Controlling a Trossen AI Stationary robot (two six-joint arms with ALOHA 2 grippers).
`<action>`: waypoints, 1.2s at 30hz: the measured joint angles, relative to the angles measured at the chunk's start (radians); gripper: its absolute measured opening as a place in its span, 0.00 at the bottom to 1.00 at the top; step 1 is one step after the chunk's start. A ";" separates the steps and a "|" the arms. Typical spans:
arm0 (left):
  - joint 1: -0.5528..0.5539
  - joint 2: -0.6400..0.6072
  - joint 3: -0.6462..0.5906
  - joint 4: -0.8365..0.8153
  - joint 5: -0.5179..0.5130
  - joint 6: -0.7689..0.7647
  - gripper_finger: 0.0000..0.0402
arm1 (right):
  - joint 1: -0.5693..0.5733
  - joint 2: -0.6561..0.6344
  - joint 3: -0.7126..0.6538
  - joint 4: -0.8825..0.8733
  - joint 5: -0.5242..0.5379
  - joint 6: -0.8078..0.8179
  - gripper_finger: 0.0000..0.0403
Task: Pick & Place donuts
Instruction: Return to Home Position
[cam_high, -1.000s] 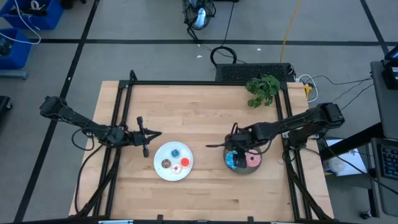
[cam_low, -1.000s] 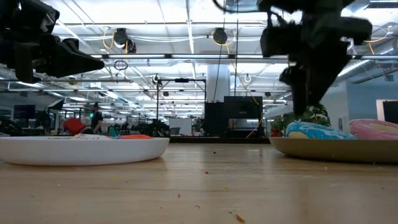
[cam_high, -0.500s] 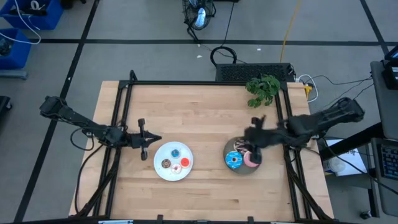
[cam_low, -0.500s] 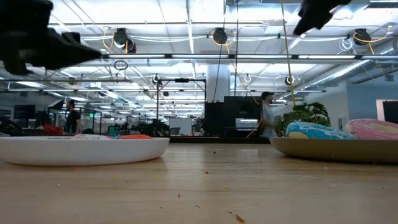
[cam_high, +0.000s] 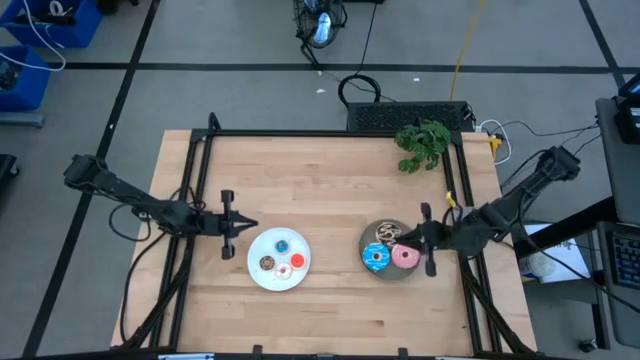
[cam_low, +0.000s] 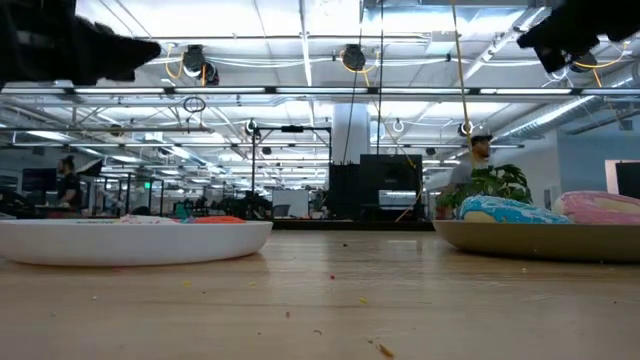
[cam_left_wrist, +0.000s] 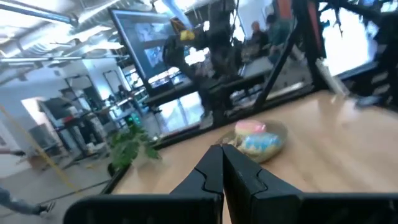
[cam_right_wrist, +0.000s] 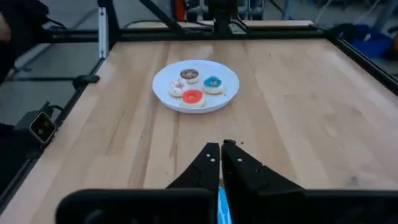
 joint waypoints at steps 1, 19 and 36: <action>-0.001 -0.002 0.014 -0.006 0.009 -0.013 0.01 | 0.008 -0.023 -0.038 0.033 0.010 -0.005 0.01; -0.073 -0.083 0.144 -0.249 -0.053 0.002 0.01 | 0.094 -0.522 -0.395 0.348 0.025 -0.294 0.00; 0.317 -0.283 0.101 -0.389 0.110 -0.094 0.01 | -0.015 -0.746 -0.469 0.305 0.021 -0.475 0.00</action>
